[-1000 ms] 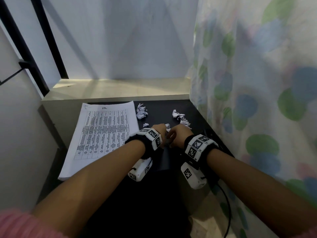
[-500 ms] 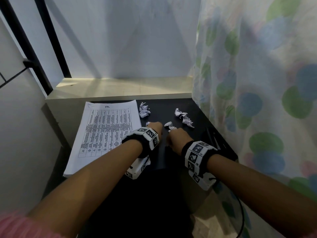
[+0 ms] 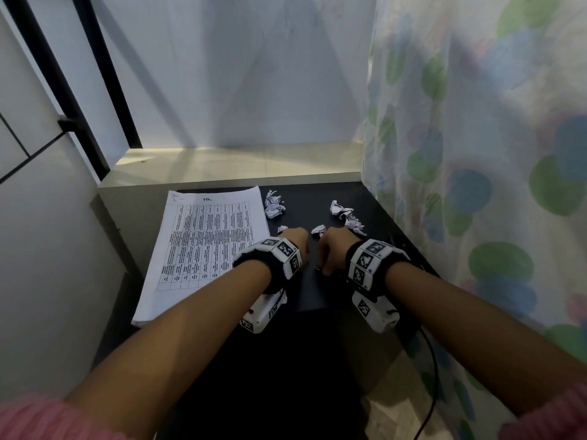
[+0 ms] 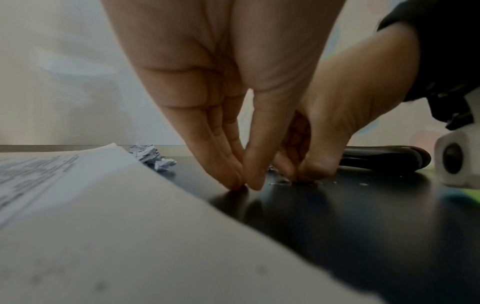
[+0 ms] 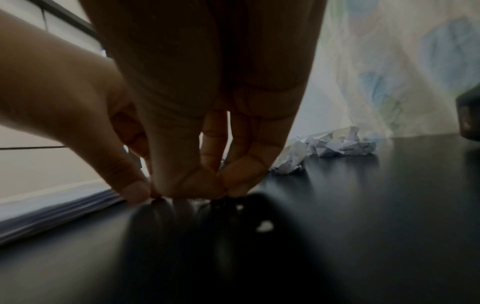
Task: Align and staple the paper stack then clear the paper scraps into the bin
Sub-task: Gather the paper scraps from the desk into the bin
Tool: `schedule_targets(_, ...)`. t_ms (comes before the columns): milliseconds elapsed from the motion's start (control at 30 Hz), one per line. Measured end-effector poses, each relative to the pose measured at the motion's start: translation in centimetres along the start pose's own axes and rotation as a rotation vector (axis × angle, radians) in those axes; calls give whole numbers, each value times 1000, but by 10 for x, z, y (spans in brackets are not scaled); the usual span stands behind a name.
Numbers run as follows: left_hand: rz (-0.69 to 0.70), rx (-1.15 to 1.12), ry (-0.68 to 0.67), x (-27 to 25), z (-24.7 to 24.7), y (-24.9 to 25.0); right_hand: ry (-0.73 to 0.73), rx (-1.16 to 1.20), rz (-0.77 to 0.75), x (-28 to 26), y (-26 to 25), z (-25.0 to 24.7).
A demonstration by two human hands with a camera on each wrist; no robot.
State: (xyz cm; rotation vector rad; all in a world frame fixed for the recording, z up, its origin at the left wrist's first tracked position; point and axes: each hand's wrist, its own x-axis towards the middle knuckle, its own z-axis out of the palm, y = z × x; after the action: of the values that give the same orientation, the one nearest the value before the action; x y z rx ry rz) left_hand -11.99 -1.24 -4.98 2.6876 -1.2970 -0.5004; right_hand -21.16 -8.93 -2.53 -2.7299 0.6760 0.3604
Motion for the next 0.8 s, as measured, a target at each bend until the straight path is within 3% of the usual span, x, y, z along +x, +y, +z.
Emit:
schedule_targets(333,29,4,-89,-2,-3,10,125,486,131,-3,42,-4)
schedule_targets(600,60,21,-98,0,0,49,178,549,153,-11,58,0)
schedule_targets(800,13,60,-92,2,-7,41,218,563,159,-14,65,-3)
